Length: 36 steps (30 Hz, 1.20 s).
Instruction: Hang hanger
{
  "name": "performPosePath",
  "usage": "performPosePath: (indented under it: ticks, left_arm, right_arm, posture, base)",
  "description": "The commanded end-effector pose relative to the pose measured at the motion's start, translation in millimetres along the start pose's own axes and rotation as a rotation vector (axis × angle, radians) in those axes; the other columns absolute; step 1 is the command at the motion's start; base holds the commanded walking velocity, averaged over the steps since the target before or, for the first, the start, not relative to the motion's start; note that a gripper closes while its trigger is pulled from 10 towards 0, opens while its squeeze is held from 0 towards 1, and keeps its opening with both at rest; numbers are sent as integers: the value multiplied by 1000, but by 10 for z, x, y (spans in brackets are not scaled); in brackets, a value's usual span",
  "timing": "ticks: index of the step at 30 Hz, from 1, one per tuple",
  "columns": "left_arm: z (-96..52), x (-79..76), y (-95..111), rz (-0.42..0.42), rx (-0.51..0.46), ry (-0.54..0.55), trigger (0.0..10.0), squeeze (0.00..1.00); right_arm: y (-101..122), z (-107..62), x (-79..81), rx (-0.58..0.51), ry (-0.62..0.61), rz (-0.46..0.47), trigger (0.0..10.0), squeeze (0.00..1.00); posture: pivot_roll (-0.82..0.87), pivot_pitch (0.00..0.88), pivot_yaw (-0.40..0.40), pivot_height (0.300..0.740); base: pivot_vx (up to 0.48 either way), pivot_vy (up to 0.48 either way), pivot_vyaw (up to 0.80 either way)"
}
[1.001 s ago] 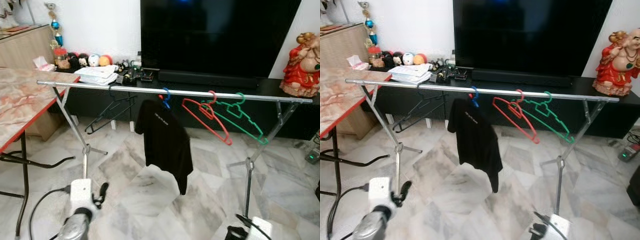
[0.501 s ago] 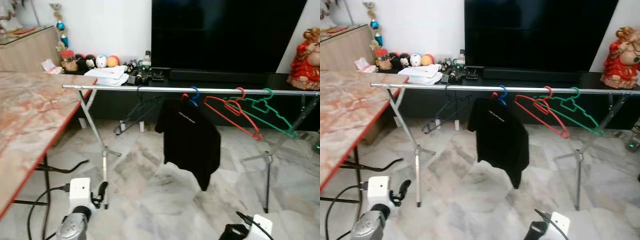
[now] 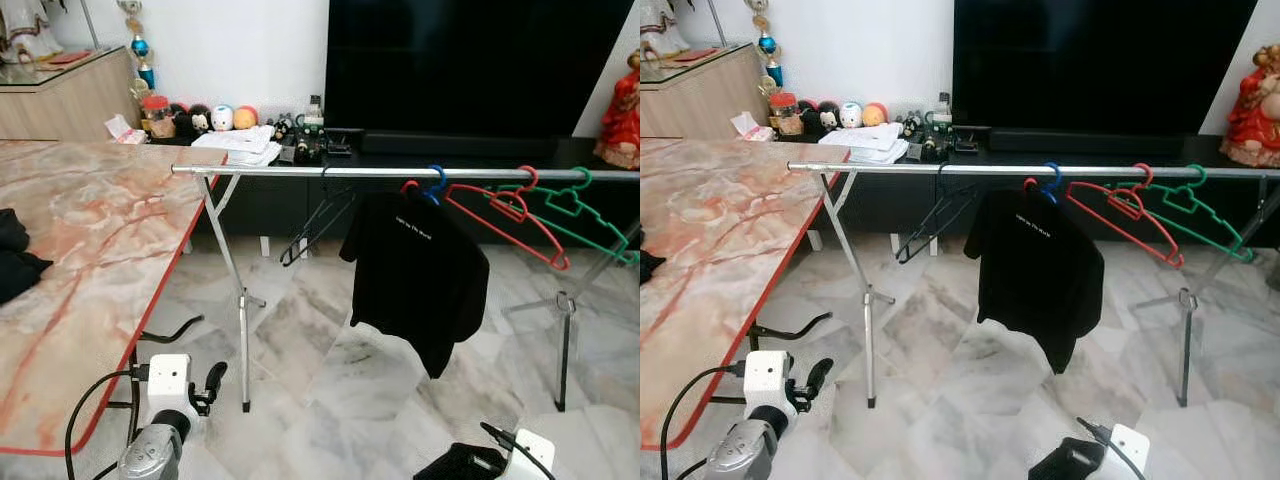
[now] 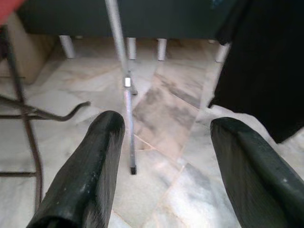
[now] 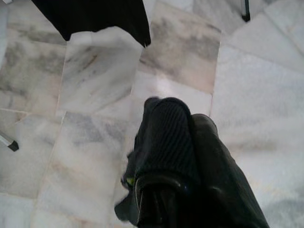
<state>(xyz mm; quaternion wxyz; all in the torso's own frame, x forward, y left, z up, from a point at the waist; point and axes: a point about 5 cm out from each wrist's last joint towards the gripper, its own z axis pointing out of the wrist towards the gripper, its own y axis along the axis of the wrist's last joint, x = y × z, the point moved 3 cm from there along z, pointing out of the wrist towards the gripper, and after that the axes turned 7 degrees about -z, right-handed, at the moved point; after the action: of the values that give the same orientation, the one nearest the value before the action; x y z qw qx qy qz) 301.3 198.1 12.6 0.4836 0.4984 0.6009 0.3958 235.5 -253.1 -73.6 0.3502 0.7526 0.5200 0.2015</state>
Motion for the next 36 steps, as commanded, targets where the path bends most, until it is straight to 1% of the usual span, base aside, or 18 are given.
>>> performPosePath:
  ticks: [1, 7, 10, 12, 13, 14, 16, 18, 19, 20, 22, 23, 25, 28, 29, 31, 32, 36]
  left_arm:
    - [2, -9, -15, 5, 14, -7, 10000, 0]
    - [-5, -15, -15, 4, 14, -12, 10000, 0]
    - [-3, -15, -1, 4, 9, -13, 10000, 0]
    - [-2, -14, 8, 3, 5, -14, 10000, 0]
    - [-2, -14, 8, 3, 5, -14, 10000, 0]
    - [-6, -6, 12, 3, 3, -14, 10000, 0]
    - [-13, 4, 10, 4, 3, -13, 10000, 0]
    - [-20, 12, 6, 5, 4, -12, 10000, 0]
    - [-20, 12, 6, 5, 4, -12, 10000, 0]
    - [-24, 16, 3, 5, 4, -12, 10000, 0]
    - [-33, 20, -4, 7, 6, -14, 10000, 0]
    - [-35, 17, -5, 9, 6, -16, 10000, 0]
    - [-33, 11, 6, 9, -1, -19, 10000, 0]
    - [-32, 7, 20, 8, -10, -20, 10000, 0]
    - [-30, 4, 30, 7, -17, -21, 10000, 0]
    - [-28, -3, 34, 5, -19, -23, 10000, 0]
    - [-25, -9, 33, 5, -18, -25, 10000, 0]
    - [-15, -32, 32, 4, -17, -34, 10000, 0]
  right_arm:
    - [81, 13, -35, -30, -11, -1, 10000, 0]
    - [95, 14, -28, -35, -13, -7, 10000, 0]
    - [159, 22, -26, -61, -16, -9, 10000, 0]
    - [278, 30, -46, -113, -27, -22, 10000, 0]
    - [278, 30, -46, -113, -27, -22, 10000, 0]
    - [524, 33, -46, -223, -33, -8, 10000, 0]
    - [771, 13, -32, -339, -32, 5, 10000, 0]
    - [869, -4, -21, -389, -30, -1, 10000, 0]
    - [869, -4, -21, -389, -30, -1, 10000, 0]
    - [913, -15, -17, -414, -29, -3, 10000, 0]
    - [996, -60, -9, -486, -26, -12, 10000, 0]
    - [1029, -107, 26, -542, -14, -35, 10000, 0]
    - [1030, -160, 92, -591, 14, -56, 10000, 0]
    - [1015, -209, 159, -626, 47, -68, 10000, 0]
    - [1008, -242, 212, -645, 76, -91, 10000, 0]
    - [1007, -266, 258, -659, 109, -122, 10000, 0]
    - [1016, -271, 271, -664, 116, -135, 10000, 0]
    - [1063, -265, 294, -668, 119, -136, 10000, 0]
  posture:
    - [99, 0, 18, 740]
    - [102, 0, 15, 740]
    - [101, 0, 15, 740]
    - [108, 0, 12, 740]
    - [108, 0, 12, 740]
    - [109, 0, 12, 740]
    - [102, 0, 15, 740]
    - [97, 0, 17, 740]
    - [97, 0, 17, 740]
    - [95, 0, 18, 740]
    - [89, 0, 21, 740]
    - [84, 0, 21, 740]
    - [80, 0, 22, 740]
    - [75, 0, 22, 740]
    - [71, 0, 23, 740]
    - [68, 0, 23, 740]
    - [66, 0, 23, 740]
    - [65, 0, 23, 740]
  base:
    - [0, 0, 0]
    - [0, 0, 0]
    - [0, 0, 0]
    - [0, 0, 0]
    - [0, 0, 0]
    - [240, 0, 0]
    - [242, 0, 0]
    - [246, 0, 0]
    - [247, 0, 0]
    - [247, 0, 0]
    - [257, 0, 0]
    - [251, 0, 0]
    - [257, 0, 0]
    - [257, 0, 0]
    - [266, 0, 0]
    - [279, 0, 0]
    - [289, 0, 0]
    - [292, 0, 0]
